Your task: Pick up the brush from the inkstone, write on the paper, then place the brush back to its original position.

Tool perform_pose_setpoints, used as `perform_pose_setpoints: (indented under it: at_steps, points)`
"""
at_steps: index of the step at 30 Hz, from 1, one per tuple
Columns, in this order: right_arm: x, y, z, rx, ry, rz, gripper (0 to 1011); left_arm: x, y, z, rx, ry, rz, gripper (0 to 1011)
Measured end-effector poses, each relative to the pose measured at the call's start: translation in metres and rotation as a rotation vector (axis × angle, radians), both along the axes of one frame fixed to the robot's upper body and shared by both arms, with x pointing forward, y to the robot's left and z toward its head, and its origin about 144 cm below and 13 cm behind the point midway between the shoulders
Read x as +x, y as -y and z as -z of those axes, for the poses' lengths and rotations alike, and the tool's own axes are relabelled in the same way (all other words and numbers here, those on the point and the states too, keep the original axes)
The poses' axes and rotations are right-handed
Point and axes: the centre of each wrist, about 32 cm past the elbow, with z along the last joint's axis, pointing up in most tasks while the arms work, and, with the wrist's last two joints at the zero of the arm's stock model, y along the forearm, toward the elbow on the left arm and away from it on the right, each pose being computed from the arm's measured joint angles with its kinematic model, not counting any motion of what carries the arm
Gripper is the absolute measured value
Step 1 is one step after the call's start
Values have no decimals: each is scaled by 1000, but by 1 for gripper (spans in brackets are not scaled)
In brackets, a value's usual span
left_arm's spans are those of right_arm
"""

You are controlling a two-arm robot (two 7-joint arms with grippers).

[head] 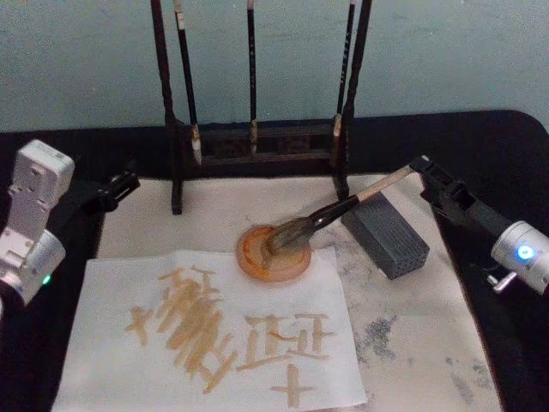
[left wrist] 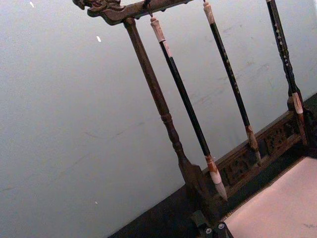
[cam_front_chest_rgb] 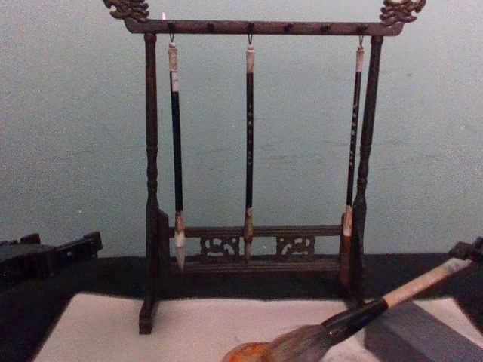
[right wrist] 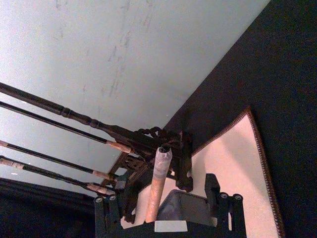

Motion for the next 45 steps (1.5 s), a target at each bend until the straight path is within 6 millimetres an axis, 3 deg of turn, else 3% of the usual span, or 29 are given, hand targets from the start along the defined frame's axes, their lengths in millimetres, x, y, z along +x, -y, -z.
perform_pose_setpoints:
  at_steps: [19, 45]
  points:
    - [19, -13, 0, -2, -2, -44, 1002, 0, 0, 0, 0, 0, 0, 1002]
    - [24, -16, -2, -16, 18, -54, 1001, 0, 0, 0, 0, 0, 0, 1000]
